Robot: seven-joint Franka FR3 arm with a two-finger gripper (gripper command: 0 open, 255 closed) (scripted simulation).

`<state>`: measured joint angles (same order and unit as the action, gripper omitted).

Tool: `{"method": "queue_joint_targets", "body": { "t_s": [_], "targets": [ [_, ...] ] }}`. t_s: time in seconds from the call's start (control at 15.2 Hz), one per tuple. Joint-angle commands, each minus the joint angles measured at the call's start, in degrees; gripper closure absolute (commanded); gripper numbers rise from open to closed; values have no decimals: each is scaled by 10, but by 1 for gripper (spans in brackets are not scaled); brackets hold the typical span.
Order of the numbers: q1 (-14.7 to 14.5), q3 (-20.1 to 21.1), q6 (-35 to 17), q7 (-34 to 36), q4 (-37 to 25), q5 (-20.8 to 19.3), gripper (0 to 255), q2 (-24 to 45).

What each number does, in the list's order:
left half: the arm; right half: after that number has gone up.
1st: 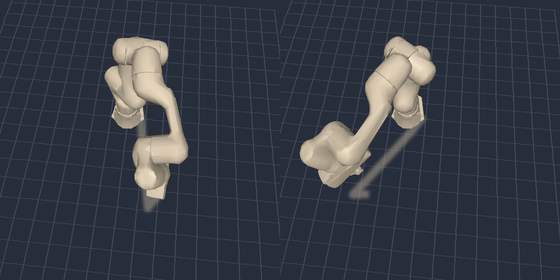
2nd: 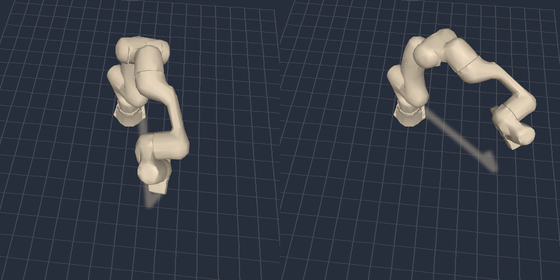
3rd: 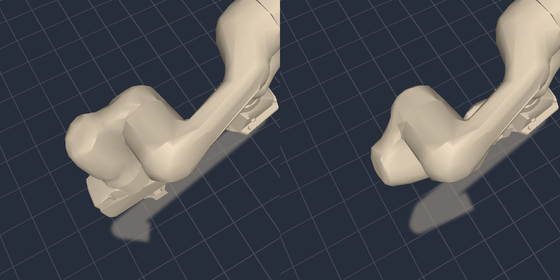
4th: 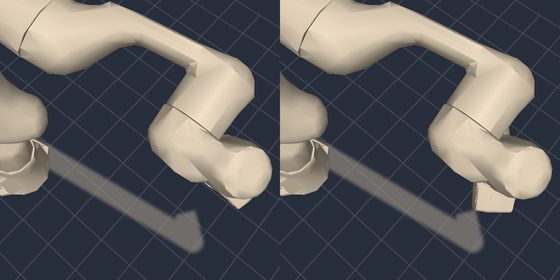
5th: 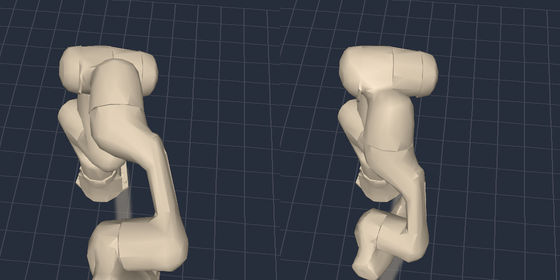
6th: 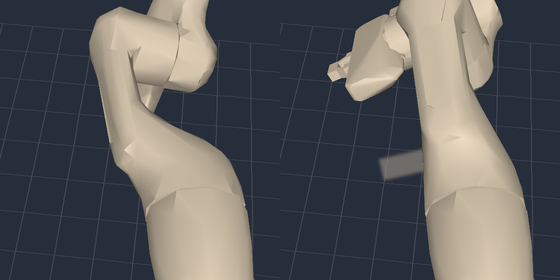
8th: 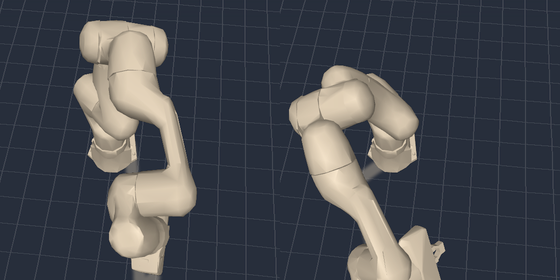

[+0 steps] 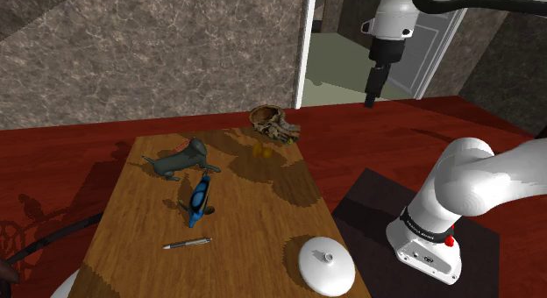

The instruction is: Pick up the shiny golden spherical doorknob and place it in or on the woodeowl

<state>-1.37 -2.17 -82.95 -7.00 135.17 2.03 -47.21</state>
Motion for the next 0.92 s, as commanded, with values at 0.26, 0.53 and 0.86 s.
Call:
{"method": "queue_joint_targets", "body": {
  "t_s": [0.26,0.53,0.86],
  "targets": [
    [-5,8,-64,4,1,4,0,76],
    [-10,15,-123,7,-11,8,0,158],
    [-15,22,-186,12,-43,10,0,268]
  ]
}}
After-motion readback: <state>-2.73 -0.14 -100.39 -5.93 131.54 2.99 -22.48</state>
